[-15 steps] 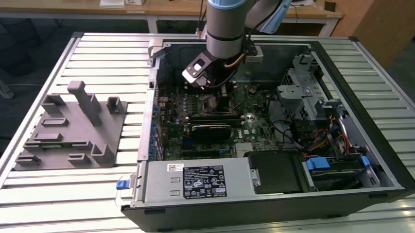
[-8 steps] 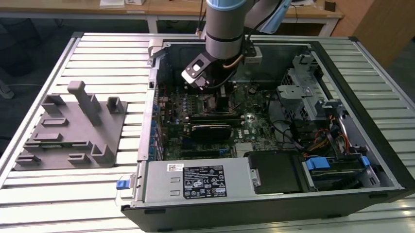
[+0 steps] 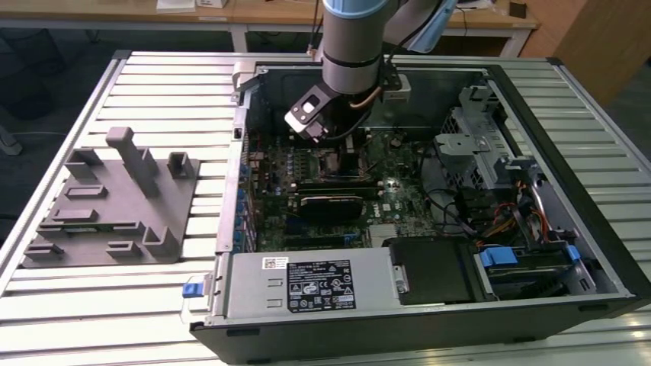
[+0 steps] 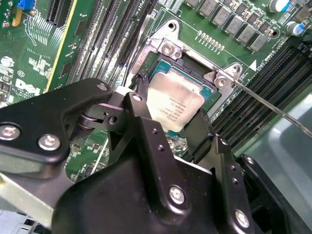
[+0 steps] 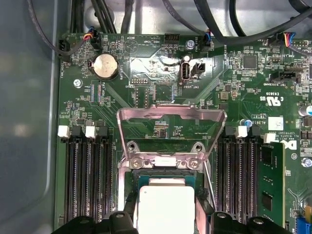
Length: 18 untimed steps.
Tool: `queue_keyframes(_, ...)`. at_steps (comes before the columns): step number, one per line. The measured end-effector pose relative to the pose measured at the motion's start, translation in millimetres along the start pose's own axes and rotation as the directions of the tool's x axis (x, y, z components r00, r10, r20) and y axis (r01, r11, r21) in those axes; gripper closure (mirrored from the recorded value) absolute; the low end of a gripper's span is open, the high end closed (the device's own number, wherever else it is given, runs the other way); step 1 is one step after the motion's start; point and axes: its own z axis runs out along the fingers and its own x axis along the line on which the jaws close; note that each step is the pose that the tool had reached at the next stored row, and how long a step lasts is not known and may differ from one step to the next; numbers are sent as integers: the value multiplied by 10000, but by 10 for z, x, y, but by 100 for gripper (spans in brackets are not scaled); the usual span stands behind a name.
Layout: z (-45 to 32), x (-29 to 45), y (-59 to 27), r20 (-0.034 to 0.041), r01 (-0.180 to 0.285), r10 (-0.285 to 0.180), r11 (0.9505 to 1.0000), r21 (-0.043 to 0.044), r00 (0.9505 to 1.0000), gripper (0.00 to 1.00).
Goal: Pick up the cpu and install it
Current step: 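Place the cpu into insertion slot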
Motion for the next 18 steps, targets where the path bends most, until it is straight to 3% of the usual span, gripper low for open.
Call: queue_keyframes(18,18,0,-1,-6,164,-164,9999,-2,9999,45)
